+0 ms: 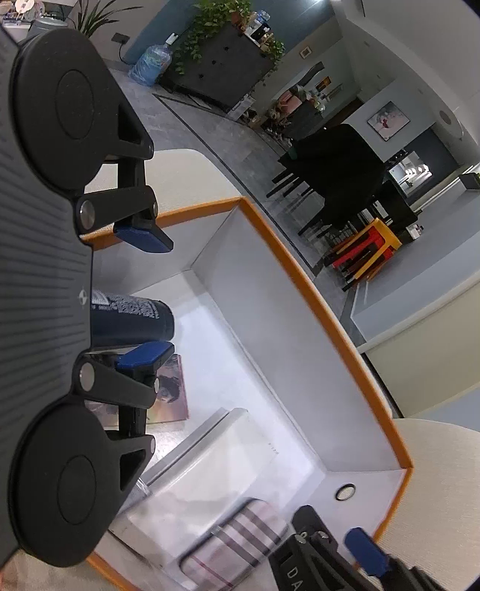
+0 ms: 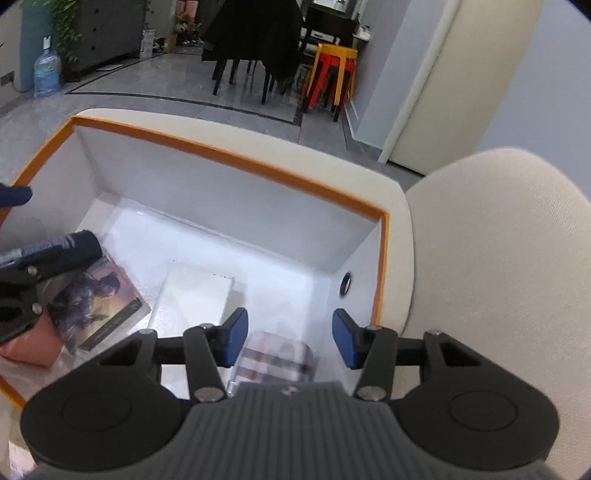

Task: Organize rigid objects
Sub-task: 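Open both tools to release the case and bottle in the box, then move both tools back toward the wooden block and yellow tape measure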

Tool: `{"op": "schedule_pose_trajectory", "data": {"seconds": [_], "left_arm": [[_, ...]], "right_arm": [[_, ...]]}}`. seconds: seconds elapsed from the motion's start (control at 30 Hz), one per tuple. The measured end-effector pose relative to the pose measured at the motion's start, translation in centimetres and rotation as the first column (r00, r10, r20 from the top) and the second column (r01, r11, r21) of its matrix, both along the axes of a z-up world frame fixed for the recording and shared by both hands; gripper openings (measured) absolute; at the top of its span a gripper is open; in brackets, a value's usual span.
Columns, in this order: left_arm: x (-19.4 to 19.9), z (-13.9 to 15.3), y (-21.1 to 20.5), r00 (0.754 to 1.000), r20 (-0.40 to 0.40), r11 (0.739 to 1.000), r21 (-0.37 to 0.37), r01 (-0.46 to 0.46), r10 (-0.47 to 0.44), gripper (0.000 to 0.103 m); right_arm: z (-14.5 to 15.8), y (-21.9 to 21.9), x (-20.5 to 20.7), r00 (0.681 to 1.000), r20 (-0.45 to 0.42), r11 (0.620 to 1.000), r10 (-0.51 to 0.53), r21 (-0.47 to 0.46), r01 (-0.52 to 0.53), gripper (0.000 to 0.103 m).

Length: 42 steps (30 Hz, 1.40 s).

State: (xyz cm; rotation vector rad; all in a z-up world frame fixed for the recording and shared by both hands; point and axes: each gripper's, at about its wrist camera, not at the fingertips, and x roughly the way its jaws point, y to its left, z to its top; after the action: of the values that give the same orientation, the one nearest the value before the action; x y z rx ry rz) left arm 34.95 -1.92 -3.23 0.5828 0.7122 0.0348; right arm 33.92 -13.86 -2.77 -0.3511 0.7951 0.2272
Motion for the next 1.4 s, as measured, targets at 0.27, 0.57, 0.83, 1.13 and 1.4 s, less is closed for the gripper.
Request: {"op": "schedule_pose_trajectory", "data": {"seconds": [0.27,0.57,0.83,1.13,1.4], "left_arm": [[-1.2,1.6,0.4,1.000,0.014,0.999,-0.045,-0.002,0.003,0.066],[-4.4,4.5,0.4,0.999,0.052,0.998,-0.068,0.003,0.001,0.067],[-9.2,7.8,0.8,0.995,0.100,0.993,-0.117,0.004,0.008,0.069],[-15.3,8.4,1.1,0.991,0.127,0.980,-0.201,-0.009,0.035,0.072],[-19.7,6.4,1.2,0.995,0.090,0.964,-0.265,-0.020,0.045,0.073]], "right_arm": [[1.5,-0.8,-1.5,0.999,-0.039,0.997,0.000,0.079,0.003,0.050],[3.3,-0.9,-4.9,1.000,-0.031,0.994,0.004,0.112,0.000,0.050],[6.9,-1.7,-10.3,1.000,0.001,0.984,0.011,0.179,-0.011,0.050],[8.4,-4.1,-17.7,1.000,-0.001,0.974,-0.006,0.228,0.006,0.051],[6.8,-6.8,-22.1,0.998,-0.046,0.964,-0.051,0.258,0.061,0.051]]}}
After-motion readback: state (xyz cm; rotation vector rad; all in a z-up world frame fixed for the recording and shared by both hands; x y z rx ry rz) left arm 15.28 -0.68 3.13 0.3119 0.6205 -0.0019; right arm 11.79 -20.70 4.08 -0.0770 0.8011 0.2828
